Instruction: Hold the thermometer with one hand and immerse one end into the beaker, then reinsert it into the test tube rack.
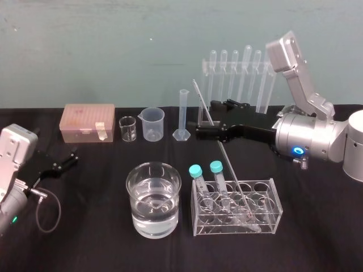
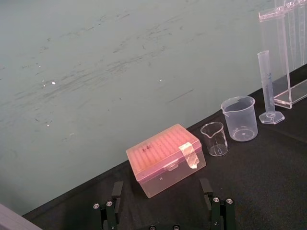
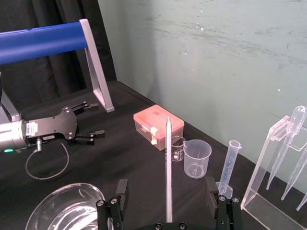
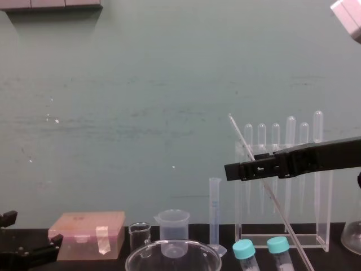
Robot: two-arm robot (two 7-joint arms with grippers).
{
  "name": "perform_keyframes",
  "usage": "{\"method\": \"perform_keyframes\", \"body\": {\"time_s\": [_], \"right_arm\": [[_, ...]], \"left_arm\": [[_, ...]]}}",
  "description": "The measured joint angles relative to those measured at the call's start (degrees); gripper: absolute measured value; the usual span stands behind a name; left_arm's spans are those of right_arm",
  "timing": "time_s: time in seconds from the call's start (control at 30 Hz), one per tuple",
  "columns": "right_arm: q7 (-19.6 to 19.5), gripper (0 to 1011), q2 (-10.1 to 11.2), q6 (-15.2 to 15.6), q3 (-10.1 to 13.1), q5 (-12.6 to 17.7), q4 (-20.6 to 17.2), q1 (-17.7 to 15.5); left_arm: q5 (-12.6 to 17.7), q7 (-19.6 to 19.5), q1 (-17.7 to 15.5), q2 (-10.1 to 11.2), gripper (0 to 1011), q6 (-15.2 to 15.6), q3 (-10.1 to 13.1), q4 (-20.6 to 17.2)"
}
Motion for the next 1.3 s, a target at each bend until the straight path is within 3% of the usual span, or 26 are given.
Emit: {"method": "perform_keyframes", "body": {"time_s": [0.3,0.5,0.87,0.93,1.3], "right_arm": [[-0.02,997,0.02,-0.04,0.06,0.02,-0.04,-0.04],[-0.01,883,0.04,-0.04,0.13,0.07,-0.06,-0.07],[0.02,565,0.09,-0.02,0.2,0.16,-0.12,-0.13],[0.02,461,0.1,0.0,0.22,0.19,-0.14,-0.14],[0.02,122,0.1,0.01,0.26,0.2,-0.16,-0.14]], "left_arm": [[0.0,0.0,0.0,0.0,1008,0.0,0.0,0.0],[0.0,0.0,0.0,0.0,1008,0.0,0.0,0.0],[0.0,0.0,0.0,0.0,1008,0.0,0.0,0.0],[0.0,0.0,0.0,0.0,1008,0.0,0.0,0.0],[0.0,0.0,0.0,0.0,1008,0.0,0.0,0.0]]}}
